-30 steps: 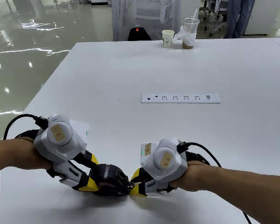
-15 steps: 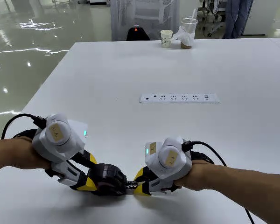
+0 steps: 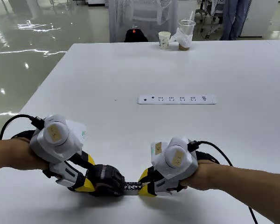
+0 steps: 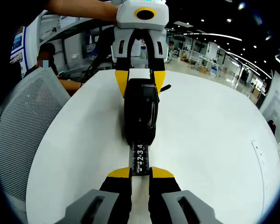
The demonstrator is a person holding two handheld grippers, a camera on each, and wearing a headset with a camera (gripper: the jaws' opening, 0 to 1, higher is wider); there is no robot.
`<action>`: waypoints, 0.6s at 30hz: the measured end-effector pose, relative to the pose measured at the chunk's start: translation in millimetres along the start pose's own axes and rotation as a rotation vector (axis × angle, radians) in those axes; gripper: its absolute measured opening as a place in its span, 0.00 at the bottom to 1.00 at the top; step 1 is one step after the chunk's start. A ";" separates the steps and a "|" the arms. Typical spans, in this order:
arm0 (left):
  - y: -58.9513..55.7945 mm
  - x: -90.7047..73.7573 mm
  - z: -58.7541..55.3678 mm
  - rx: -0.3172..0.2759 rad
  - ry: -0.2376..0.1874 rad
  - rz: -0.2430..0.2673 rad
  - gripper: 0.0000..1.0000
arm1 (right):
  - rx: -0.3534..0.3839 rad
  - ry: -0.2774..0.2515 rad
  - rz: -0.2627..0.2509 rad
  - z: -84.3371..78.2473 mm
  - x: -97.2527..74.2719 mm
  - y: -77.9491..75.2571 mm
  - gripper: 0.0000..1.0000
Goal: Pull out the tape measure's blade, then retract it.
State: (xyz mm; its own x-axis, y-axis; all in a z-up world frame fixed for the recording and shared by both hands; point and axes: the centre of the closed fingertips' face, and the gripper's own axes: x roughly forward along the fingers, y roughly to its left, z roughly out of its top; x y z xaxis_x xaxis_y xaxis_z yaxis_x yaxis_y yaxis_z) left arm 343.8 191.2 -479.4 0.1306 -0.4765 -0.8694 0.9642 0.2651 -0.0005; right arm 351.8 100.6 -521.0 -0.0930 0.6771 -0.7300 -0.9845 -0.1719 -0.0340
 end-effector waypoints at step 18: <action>1.2 0.4 -0.4 -0.005 -0.001 0.000 0.23 | 0.021 0.015 -0.002 -15.7 -14.3 -1.7 0.09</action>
State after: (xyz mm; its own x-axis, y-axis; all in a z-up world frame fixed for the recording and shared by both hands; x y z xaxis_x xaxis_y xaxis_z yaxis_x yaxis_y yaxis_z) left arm 344.9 191.6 -480.0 0.1307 -0.4776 -0.8688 0.9631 0.2693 -0.0031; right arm 357.1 79.9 -521.2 -0.0889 0.6667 -0.7400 -0.9876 -0.1553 -0.0213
